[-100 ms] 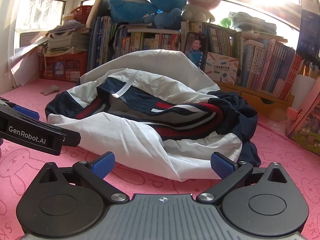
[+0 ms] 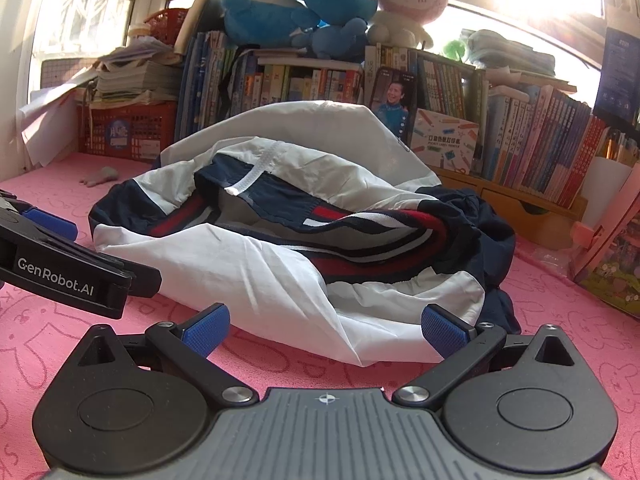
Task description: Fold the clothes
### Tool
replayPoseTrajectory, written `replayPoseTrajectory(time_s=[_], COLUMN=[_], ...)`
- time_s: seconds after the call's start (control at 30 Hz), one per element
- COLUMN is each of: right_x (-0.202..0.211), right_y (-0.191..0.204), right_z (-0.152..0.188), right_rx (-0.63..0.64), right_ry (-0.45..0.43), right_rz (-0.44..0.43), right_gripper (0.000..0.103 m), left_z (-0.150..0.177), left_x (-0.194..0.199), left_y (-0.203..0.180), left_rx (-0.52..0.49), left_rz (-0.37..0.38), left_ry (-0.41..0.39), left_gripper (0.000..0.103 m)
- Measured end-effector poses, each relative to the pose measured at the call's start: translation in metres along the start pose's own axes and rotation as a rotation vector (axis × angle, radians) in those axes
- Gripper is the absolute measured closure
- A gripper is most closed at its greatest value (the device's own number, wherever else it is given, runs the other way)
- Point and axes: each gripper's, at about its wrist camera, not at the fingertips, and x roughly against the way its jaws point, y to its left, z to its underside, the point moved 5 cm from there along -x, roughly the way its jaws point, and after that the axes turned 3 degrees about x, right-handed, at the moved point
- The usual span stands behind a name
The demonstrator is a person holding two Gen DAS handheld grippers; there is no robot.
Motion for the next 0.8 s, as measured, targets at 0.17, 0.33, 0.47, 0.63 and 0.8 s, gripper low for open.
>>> replayPoseTrajectory(time_s=[0.17,0.33,0.47,0.63,0.8], right_x=[-0.003,-0.002,-0.002,-0.002,-0.003], right_y=[-0.005,0.004,0.004,0.002,0.003], right_z=[0.0,0.003,0.004,0.004,0.005], right_rx=[-0.005,0.01,0.013,0.007,0.012], right_ry=[0.007,-0.008,-0.008,-0.005,-0.001], right_rz=[-0.023,0.002,0.002,0.004,0.006], right_gripper=[0.0,0.0,0.0,0.0,0.0], left_z=[0.002,0.005,0.005,0.006,0.007], left_x=[-0.003,-0.005,-0.005,-0.005,-0.006], left_y=[0.002,0.004,0.005,0.005,0.006], left_rx=[0.007,0.012,0.01,0.016,0.015], left_rz=[0.009,0.013,0.005,0.004,0.004], left_ry=[0.028,0.036,0.033,0.038,0.043], left_gripper=[0.0,0.0,0.0,0.0,0.0])
